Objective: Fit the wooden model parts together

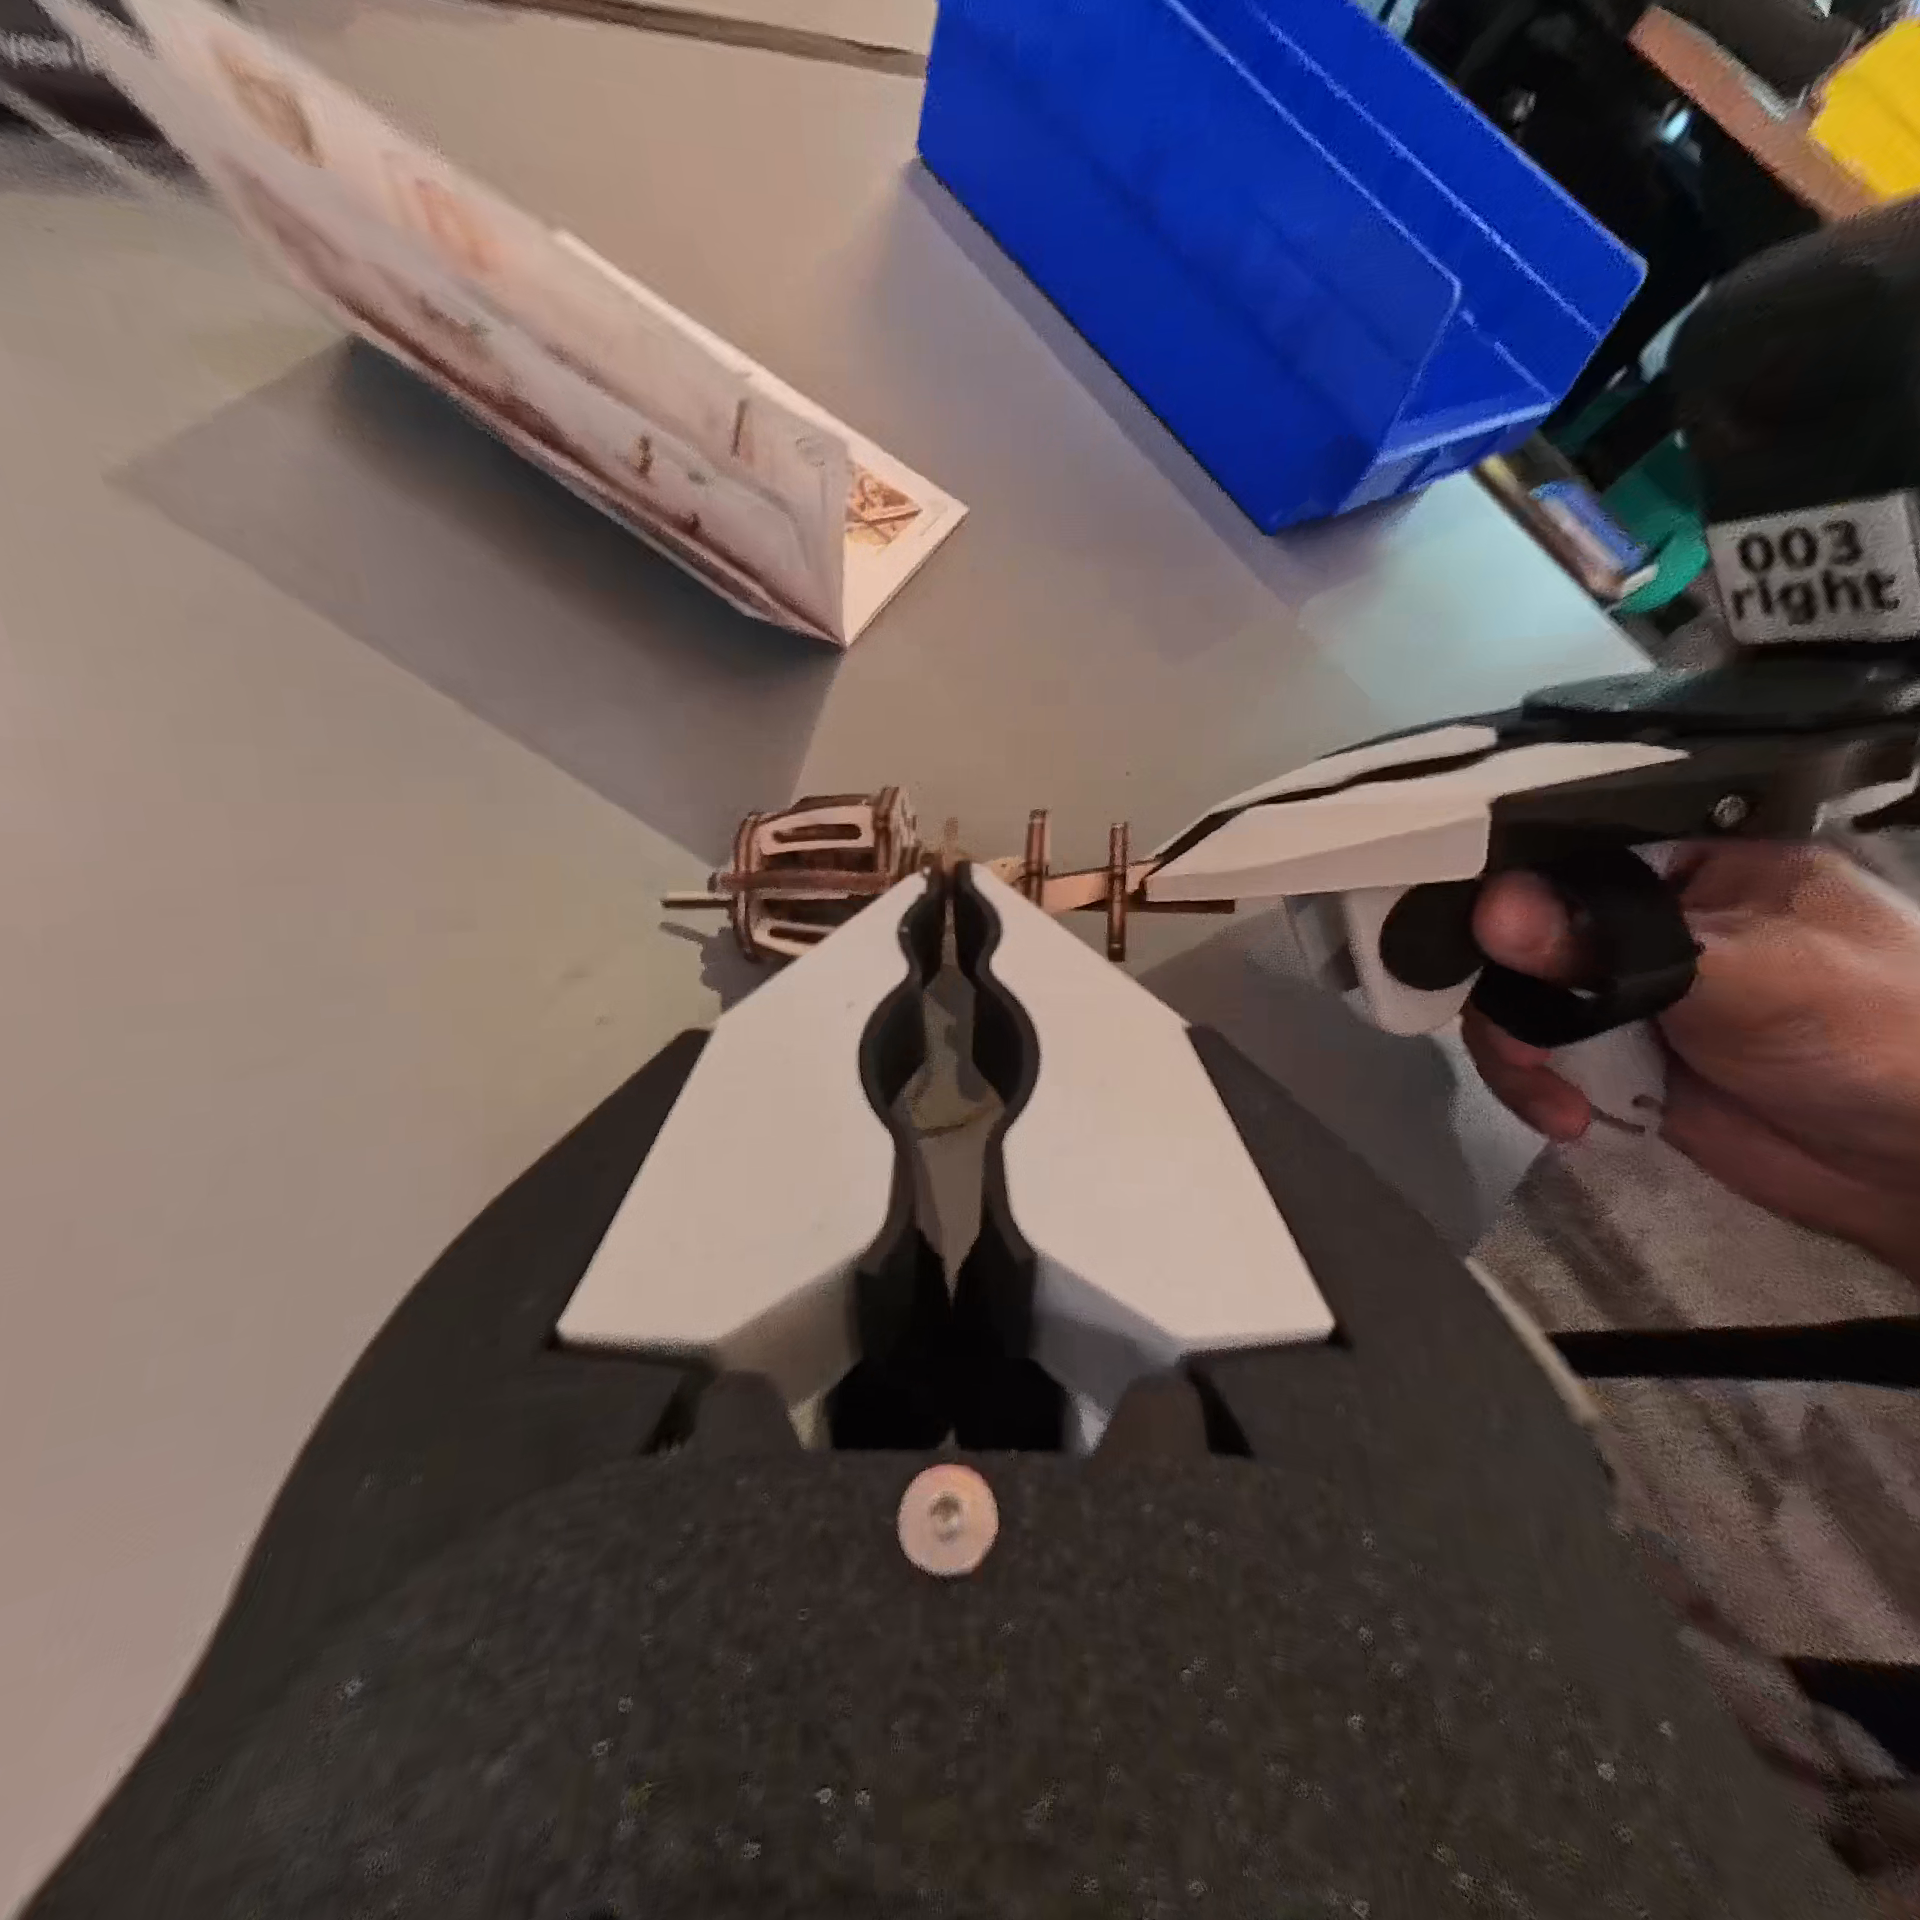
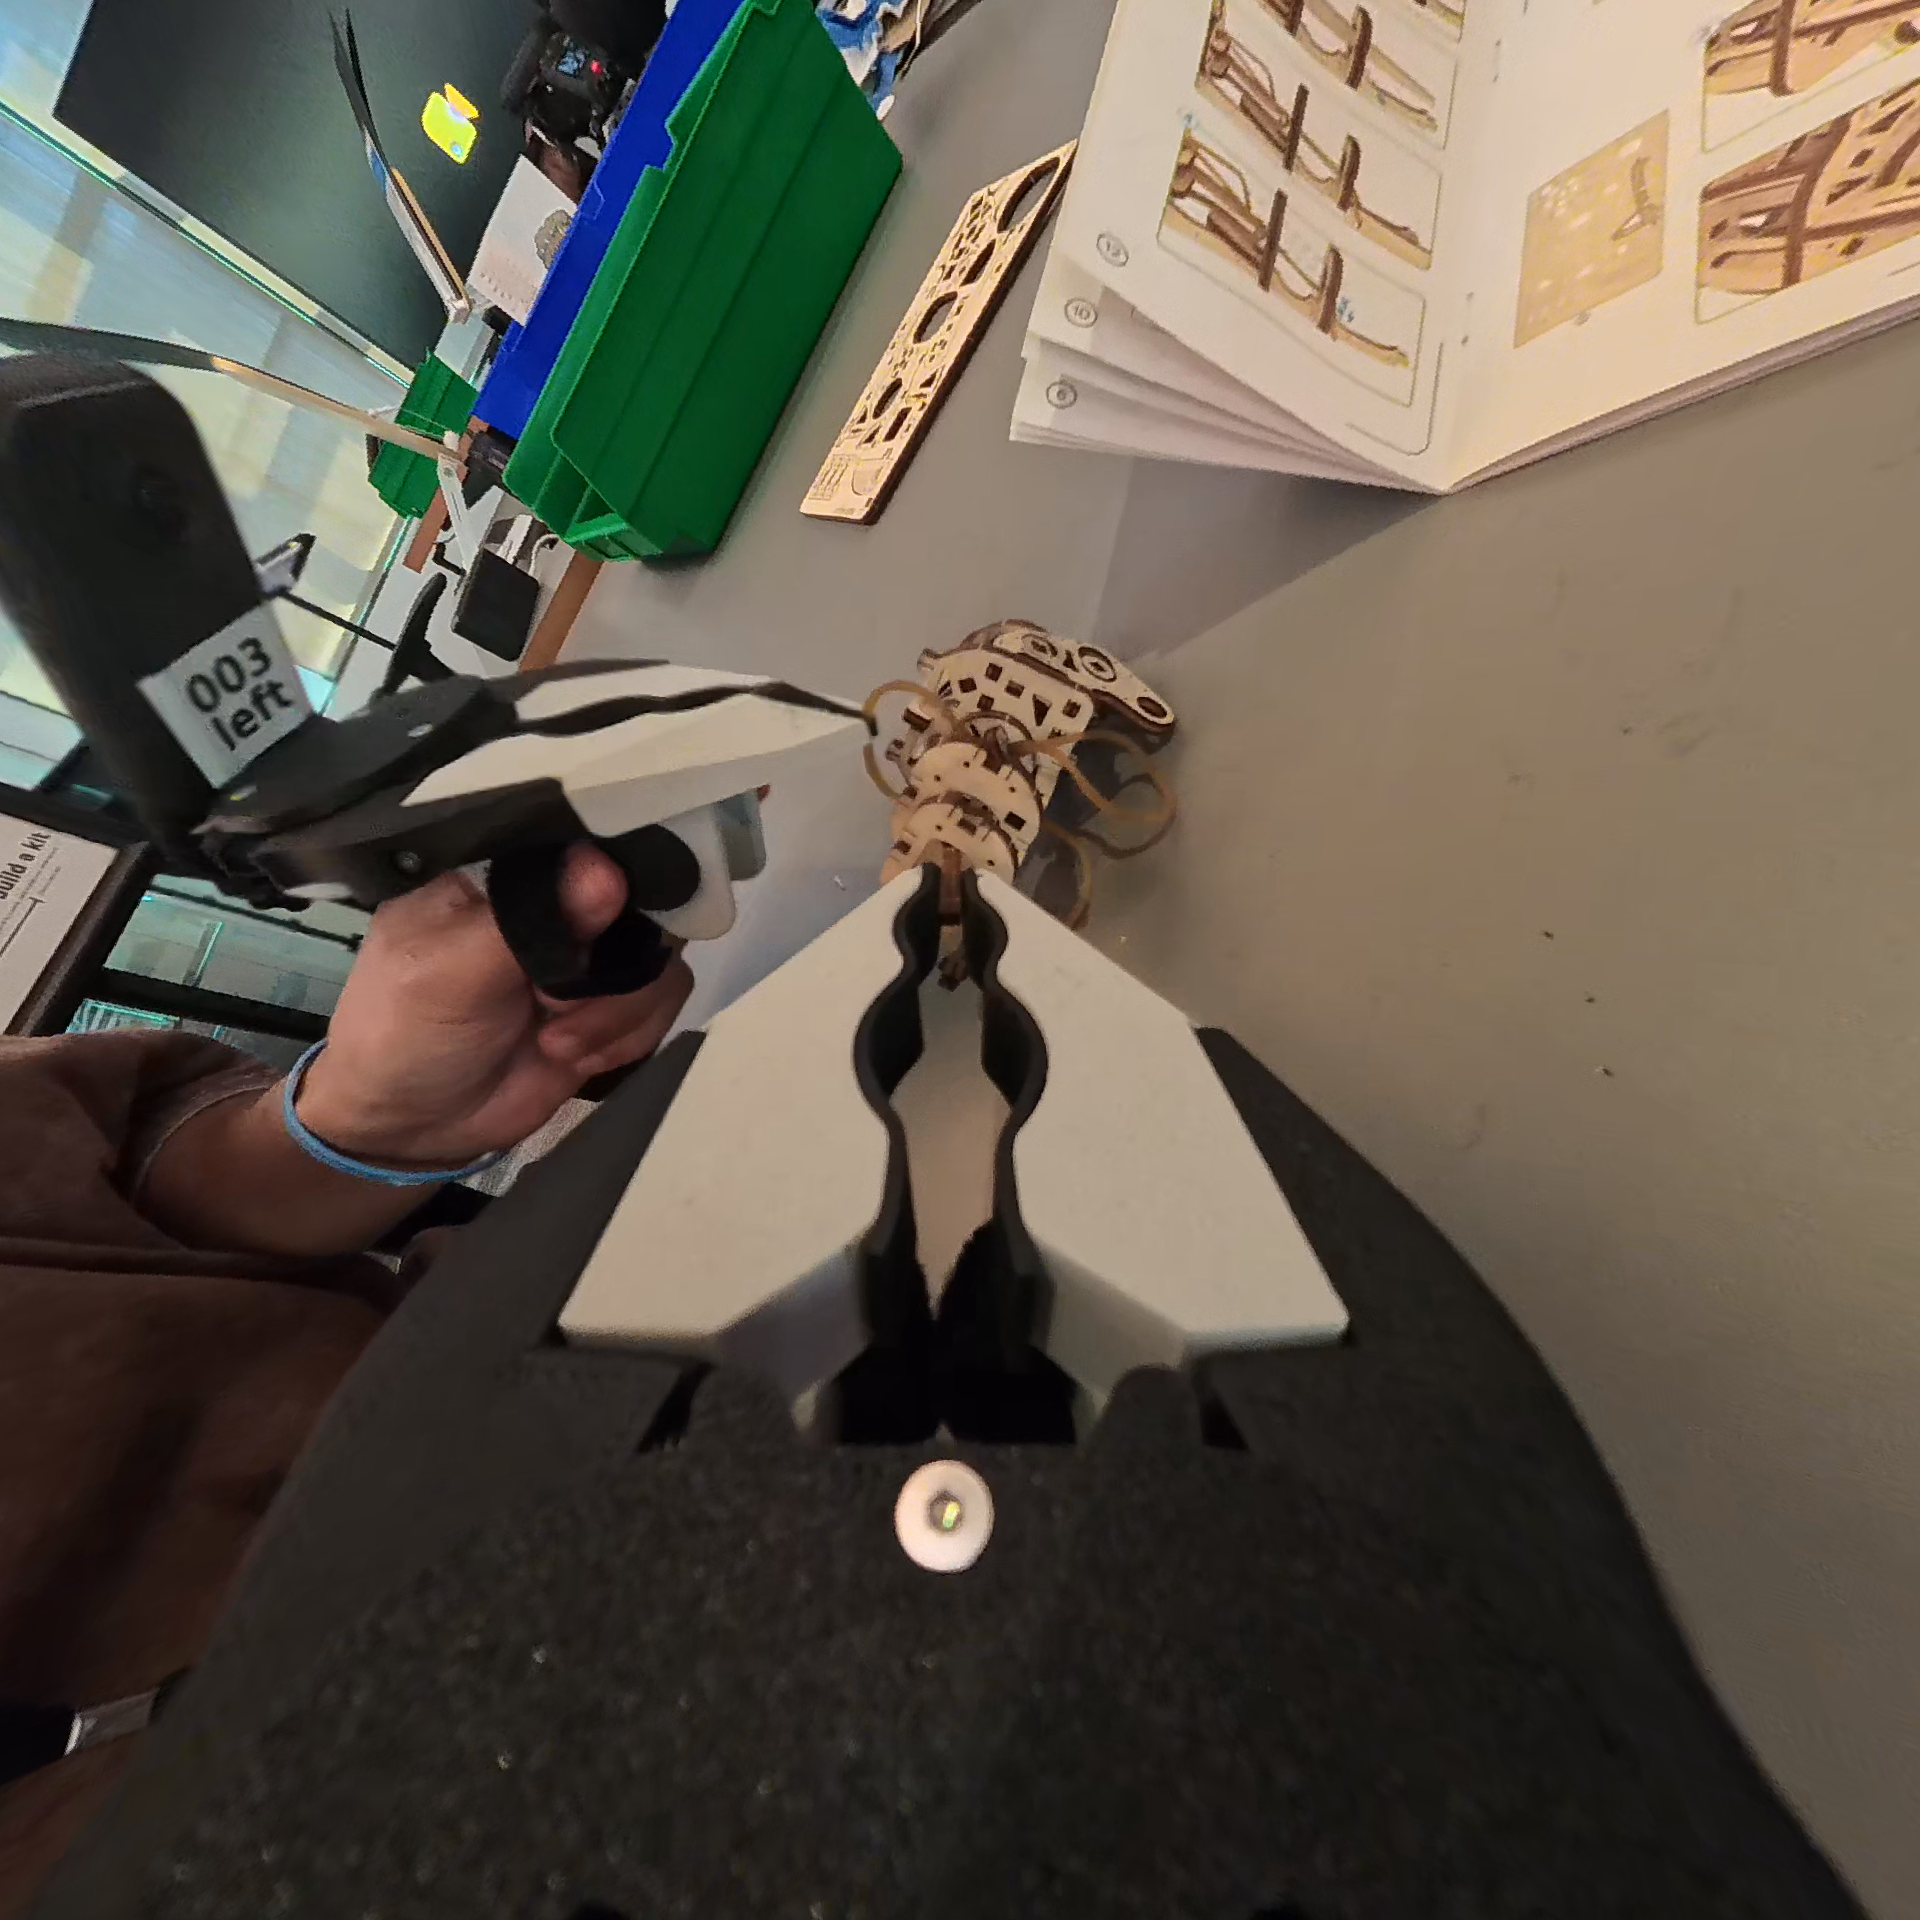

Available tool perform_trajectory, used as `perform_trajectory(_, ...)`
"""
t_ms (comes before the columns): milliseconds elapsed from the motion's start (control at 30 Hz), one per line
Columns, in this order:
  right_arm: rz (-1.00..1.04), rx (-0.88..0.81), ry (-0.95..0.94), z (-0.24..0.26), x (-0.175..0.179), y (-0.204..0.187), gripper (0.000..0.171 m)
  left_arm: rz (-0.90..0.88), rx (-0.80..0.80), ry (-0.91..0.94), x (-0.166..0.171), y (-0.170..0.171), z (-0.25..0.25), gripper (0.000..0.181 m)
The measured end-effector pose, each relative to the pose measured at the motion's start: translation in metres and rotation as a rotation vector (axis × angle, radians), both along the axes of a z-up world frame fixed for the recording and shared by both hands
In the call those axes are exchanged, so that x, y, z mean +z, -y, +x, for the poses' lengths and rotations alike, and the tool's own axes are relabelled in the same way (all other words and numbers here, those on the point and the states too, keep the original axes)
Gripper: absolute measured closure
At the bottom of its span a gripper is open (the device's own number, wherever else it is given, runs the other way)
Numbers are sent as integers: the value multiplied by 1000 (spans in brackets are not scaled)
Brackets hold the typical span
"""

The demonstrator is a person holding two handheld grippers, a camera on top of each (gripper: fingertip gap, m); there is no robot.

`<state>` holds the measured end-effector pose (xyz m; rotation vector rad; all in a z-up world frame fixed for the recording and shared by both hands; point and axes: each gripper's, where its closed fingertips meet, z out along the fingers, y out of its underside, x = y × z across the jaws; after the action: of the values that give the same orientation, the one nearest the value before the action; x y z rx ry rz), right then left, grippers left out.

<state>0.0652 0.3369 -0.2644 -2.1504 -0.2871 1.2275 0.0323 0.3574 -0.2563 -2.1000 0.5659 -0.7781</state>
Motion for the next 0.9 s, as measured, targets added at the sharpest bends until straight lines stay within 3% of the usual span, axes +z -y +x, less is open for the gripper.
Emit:
perform_trajectory(333, 201, 85, 69, -1, -4, 2, 169, 156, -225, -315, -14, 10, 11, 181)
perform_trajectory(600, 228, 106, 22, 0, 3, 1, 169, 41, -407, -273, -10, 10, 6, 181)
perform_trajectory(900, 277, 147, 70, -6, 7, 2, 169, 61, -624, -423, -16, 19, 6, 181)
